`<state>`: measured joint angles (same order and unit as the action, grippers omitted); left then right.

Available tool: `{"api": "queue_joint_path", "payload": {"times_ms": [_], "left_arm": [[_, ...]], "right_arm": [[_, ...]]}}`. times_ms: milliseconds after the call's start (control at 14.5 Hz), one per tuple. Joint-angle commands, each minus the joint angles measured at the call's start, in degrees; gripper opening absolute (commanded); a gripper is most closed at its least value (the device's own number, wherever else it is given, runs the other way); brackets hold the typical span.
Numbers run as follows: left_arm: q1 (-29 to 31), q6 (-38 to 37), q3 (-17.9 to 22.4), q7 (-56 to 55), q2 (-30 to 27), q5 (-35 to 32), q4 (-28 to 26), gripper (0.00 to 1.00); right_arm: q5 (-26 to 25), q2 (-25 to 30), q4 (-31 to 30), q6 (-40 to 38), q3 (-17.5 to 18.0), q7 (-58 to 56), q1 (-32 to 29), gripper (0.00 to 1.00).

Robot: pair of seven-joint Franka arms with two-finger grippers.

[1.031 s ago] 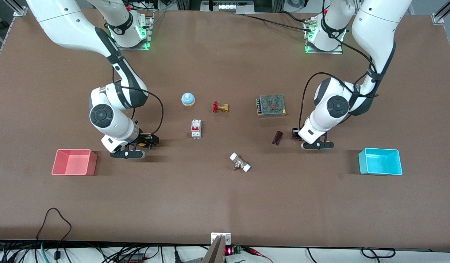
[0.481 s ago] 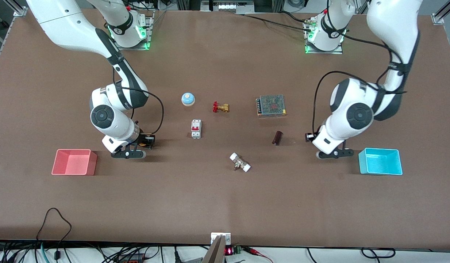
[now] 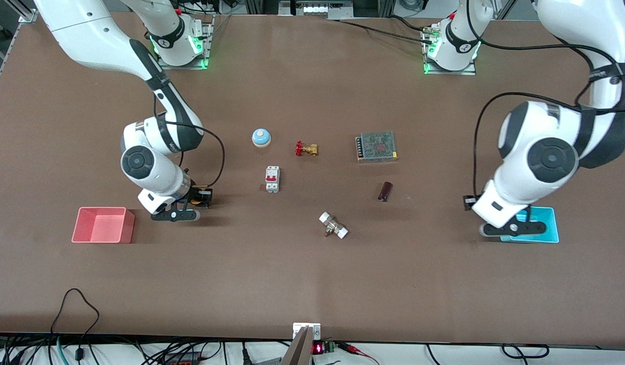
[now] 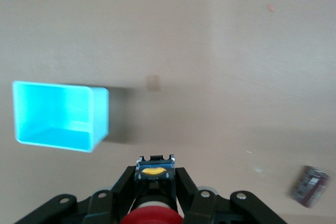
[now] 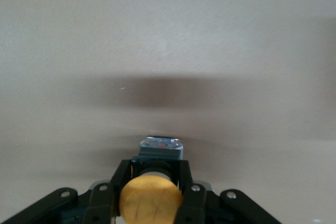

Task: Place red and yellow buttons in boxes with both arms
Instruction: 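Carry the orange button to the pink box while the left carries red to cyan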

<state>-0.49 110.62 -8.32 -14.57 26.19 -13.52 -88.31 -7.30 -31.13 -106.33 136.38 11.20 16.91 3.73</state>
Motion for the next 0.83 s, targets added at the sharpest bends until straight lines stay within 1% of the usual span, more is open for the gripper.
{"api": "queue_joint_path", "payload": {"times_ms": [0,69,206,344,412,550,688,756], "left_arm": [[7.84,-1.02,-0.55,11.19,5.88,0.07,6.03,0.29],[9.44,-0.67,-0.55,14.1,6.76,0.08,6.48,0.29],[12.43,1.77,-0.64,18.42,8.52,0.16,6.57,0.29],[15.07,6.77,-0.64,20.72,10.71,0.95,6.57,0.29],[16.13,8.71,-0.64,21.94,11.68,2.96,6.49,0.29],[17.8,10.84,-0.64,26.59,13.97,8.4,6.31,0.29],[19.12,12.07,-0.64,29.5,15.29,10.62,5.79,0.29],[19.12,12.25,-0.56,29.51,15.38,10.62,5.35,0.29]], "right_arm": [[0.09,5.89,2.6,-9.69,1.02,-5.37,-3.37,0.27],[0.96,7.38,4.27,-12.78,0.93,-7.65,-4.16,0.27],[4.81,8.89,9.09,-19.54,0.76,-12.66,-6.53,0.27],[5.28,8.98,13.67,-24.39,0.32,-18.02,-8.9,0.27],[5.27,8.89,14.73,-25.54,-0.82,-19.53,-9.61,0.27],[5.36,8.63,15.62,-25.12,-5.03,-22.08,-9.71,0.27],[5.54,6.97,16.67,-24.68,-6.8,-24.45,-10.93,0.28],[5.89,6.61,16.85,-24.68,-6.8,-25.33,-11.55,0.28]]}}
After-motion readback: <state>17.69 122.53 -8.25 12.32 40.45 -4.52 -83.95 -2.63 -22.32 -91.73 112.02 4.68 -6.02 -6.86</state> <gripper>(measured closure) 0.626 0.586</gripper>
